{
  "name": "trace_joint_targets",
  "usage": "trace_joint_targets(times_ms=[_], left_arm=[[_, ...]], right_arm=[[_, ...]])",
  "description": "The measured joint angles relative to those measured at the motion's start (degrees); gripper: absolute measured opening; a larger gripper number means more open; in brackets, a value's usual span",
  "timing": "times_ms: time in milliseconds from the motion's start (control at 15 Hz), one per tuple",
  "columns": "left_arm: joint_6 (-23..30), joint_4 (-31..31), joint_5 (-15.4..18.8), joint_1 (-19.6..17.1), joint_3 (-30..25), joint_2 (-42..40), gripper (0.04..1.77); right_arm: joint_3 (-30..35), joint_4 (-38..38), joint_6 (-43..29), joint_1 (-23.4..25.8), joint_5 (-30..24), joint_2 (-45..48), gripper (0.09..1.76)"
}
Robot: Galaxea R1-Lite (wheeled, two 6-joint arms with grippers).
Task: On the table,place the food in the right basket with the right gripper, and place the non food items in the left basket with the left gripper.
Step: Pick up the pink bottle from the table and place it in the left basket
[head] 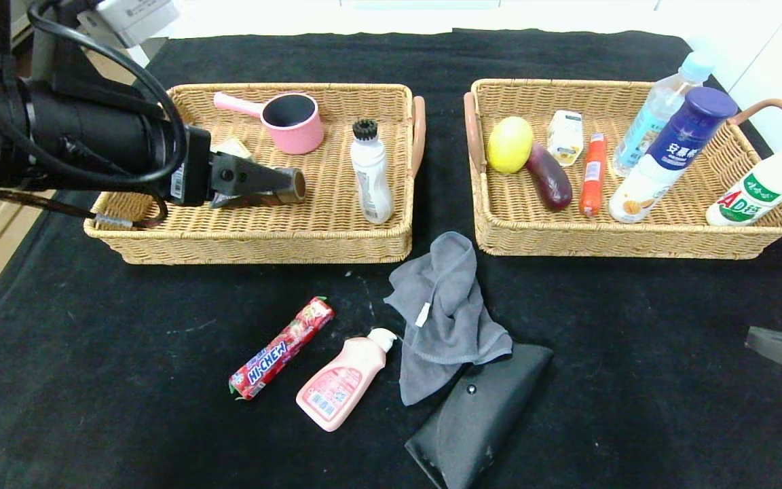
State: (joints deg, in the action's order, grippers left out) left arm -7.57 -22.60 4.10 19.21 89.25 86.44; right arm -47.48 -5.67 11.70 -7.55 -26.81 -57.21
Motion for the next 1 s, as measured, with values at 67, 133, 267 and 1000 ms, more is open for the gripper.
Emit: trace_joint_targets(times_ms=[67,133,267,1000], left_arm=[[0.02,0.11,0.00,2.12,-1.65,-0.67,1.70],[0.09,0.30,-0.05,3.99,-3.11,-1.22,1.70],[0.11,0.45,-0.18,7.30,-5.73,-1.91,1.71],[1.51,-0.51,-5.00,21.03,-14.19,-0.89,1.71]], right_arm=[[0.00,-0.02,0.00,0.02,0.00,-0.01,1.71],[0.00,0.00,-0.02,0.02,-0.01,-0.01,1.71],[0.00,0.00,-0.02,0.02,0.00,0.00,1.71],[0.02,-0.02,0.00,-0.05,-0.09,-0.06,1.71]])
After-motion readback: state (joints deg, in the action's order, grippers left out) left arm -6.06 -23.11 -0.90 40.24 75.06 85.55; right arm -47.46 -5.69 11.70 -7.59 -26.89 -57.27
